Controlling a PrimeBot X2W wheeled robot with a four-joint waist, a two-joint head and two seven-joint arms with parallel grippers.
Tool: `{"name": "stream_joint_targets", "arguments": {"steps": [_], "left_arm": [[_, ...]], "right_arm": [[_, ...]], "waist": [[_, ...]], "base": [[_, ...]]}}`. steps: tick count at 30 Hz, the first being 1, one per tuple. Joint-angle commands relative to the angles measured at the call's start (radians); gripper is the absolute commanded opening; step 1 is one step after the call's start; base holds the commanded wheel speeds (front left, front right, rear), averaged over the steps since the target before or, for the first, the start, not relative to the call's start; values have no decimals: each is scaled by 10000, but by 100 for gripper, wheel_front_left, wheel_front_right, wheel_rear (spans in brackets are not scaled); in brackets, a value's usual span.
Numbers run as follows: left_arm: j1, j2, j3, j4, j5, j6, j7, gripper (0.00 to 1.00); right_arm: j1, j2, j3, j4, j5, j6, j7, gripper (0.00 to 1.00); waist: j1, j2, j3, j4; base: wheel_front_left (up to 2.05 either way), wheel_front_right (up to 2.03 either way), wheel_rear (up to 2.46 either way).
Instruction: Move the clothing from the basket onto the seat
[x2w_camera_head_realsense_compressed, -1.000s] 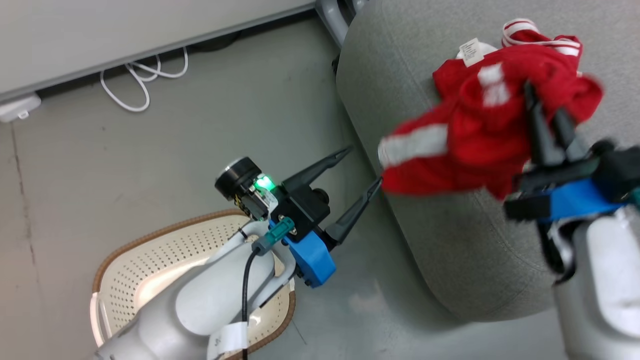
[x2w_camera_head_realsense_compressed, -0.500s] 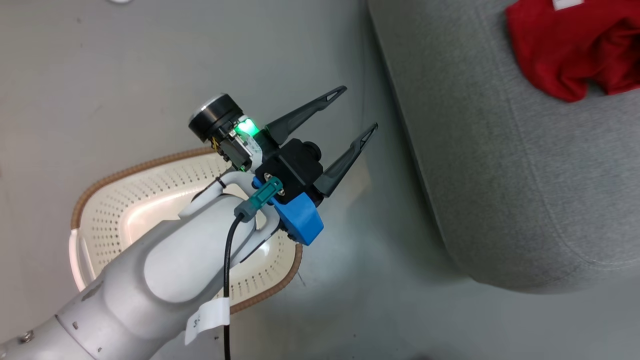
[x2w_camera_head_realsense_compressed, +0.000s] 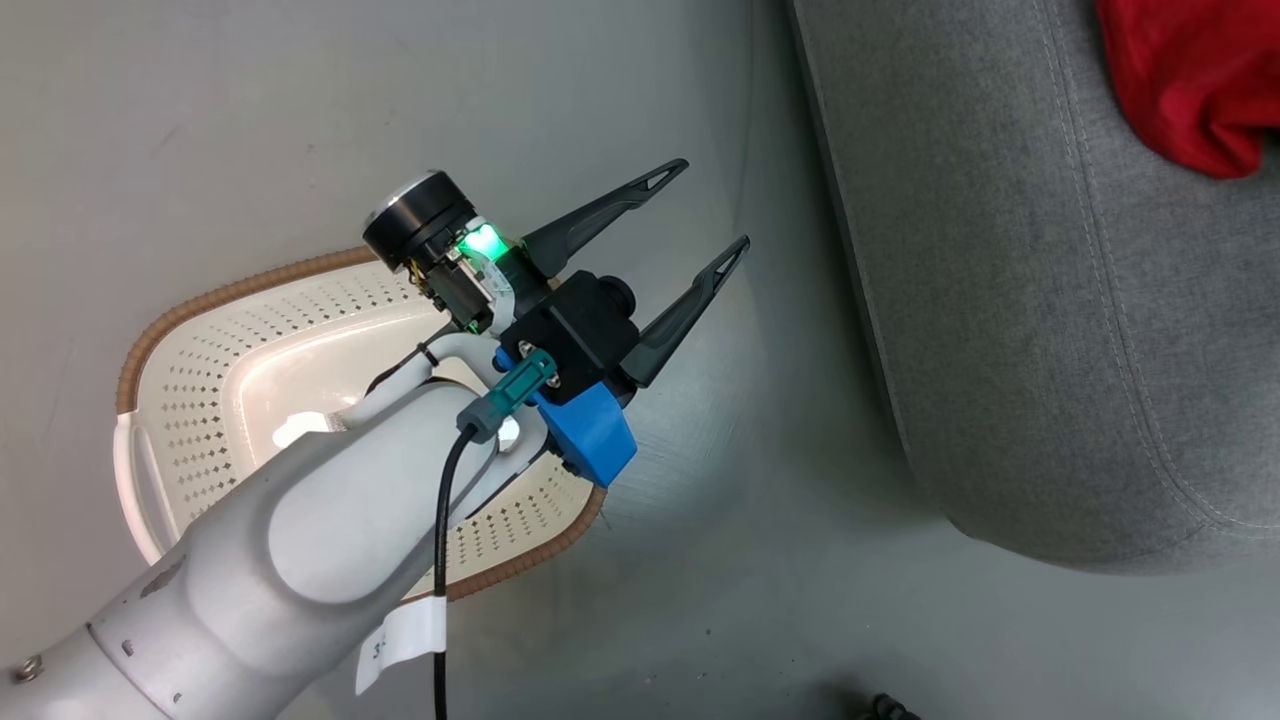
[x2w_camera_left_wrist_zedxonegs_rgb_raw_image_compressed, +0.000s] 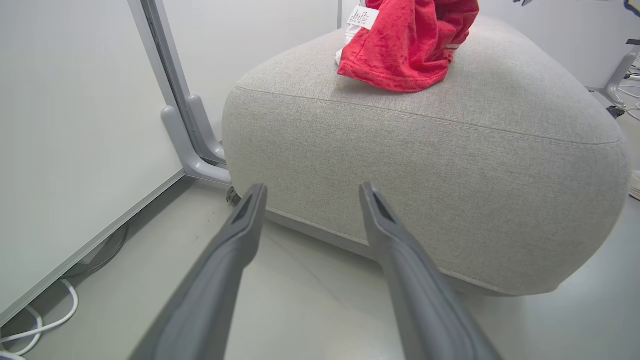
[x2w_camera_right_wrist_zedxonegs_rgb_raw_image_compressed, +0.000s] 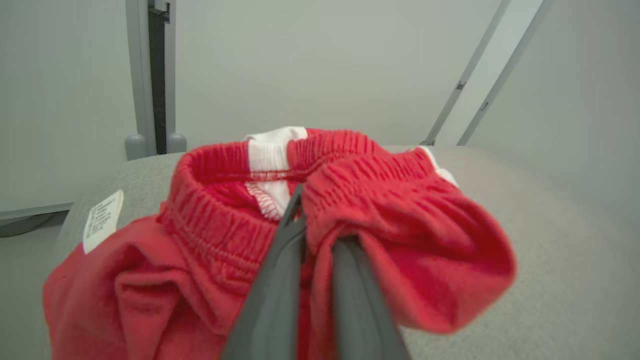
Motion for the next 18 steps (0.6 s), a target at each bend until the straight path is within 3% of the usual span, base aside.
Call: {"name": "stream_joint_targets", "arguments": {"steps": [1,2,3,4,18], "left_arm": [[-141,77,11,-17,10,-8,8,100],[-130,91,12,-6,-4,0,-9,100],[-104,90,4,19,-18,10,-32,100],[-65,74,-1,49,-45,27,-60,100],[1148,-490,458,752,-705,497,-725,100]], "right_arm": [[80,64,-59,-10,19,1,-37,0],[166,120,-70,-13,11,1,-37,19],[242,174,-97,-23,4,1,-37,49],[330,245,-186,-43,60,1,-37,100],[3583,942,-54,-1479,94,1,-35,100]], "waist": [[-1,0,-21,-1],[-1,0,-57,-7],[-1,0,-113,-12],[-1,0,-189,-19],[-1,0,-2484,77]], "base": [[0,0,0],[0,0,0],[0,0,0],[0,0,0],[0,0,0]]}}
